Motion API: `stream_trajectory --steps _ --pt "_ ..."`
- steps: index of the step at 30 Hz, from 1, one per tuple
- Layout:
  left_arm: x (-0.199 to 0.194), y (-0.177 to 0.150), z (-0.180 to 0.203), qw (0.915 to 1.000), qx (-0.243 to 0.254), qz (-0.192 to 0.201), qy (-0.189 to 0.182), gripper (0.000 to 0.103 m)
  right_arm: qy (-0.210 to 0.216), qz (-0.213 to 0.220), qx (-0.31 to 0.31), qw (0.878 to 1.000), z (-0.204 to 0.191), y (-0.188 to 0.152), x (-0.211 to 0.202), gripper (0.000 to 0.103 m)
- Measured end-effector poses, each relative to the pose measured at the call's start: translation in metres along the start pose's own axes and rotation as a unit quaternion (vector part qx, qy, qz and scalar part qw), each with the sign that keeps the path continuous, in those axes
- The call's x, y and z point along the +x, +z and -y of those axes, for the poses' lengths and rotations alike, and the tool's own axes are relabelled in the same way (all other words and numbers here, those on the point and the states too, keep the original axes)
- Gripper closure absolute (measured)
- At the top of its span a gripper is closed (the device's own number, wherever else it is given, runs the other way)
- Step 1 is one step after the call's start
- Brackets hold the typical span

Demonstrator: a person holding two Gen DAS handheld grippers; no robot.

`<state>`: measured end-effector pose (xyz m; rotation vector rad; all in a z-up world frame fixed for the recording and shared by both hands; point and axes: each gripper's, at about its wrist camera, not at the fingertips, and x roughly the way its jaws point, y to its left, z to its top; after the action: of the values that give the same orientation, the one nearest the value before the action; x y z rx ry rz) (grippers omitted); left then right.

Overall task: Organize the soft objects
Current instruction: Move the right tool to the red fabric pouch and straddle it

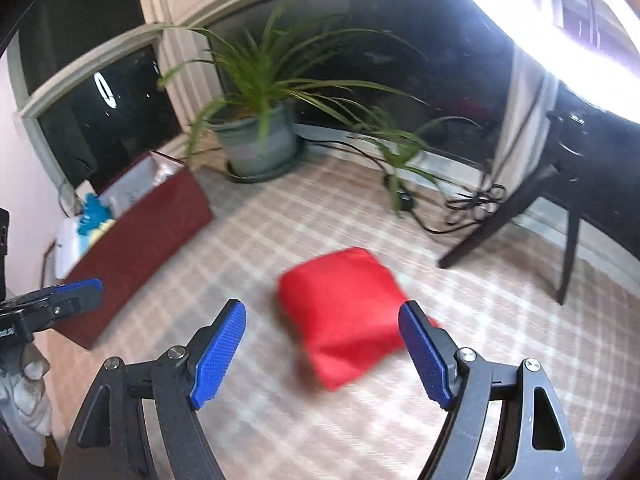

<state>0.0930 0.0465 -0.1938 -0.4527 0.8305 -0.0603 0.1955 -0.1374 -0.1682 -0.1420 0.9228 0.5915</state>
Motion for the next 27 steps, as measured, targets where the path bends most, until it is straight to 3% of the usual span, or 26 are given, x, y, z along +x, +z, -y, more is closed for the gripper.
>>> stream_trajectory --steps 6,27 --pt "0.035 0.000 0.022 0.9991 -0.015 -0.026 -0.029 0.047 -0.012 -0.018 -0.008 1.000 0.022 -0.001 0.012 0.028" --pt "0.126 0.009 0.038 0.9895 -0.081 -0.095 -0.073 0.047 0.021 -0.078 0.003 0.997 0.037 0.022 0.082 0.028"
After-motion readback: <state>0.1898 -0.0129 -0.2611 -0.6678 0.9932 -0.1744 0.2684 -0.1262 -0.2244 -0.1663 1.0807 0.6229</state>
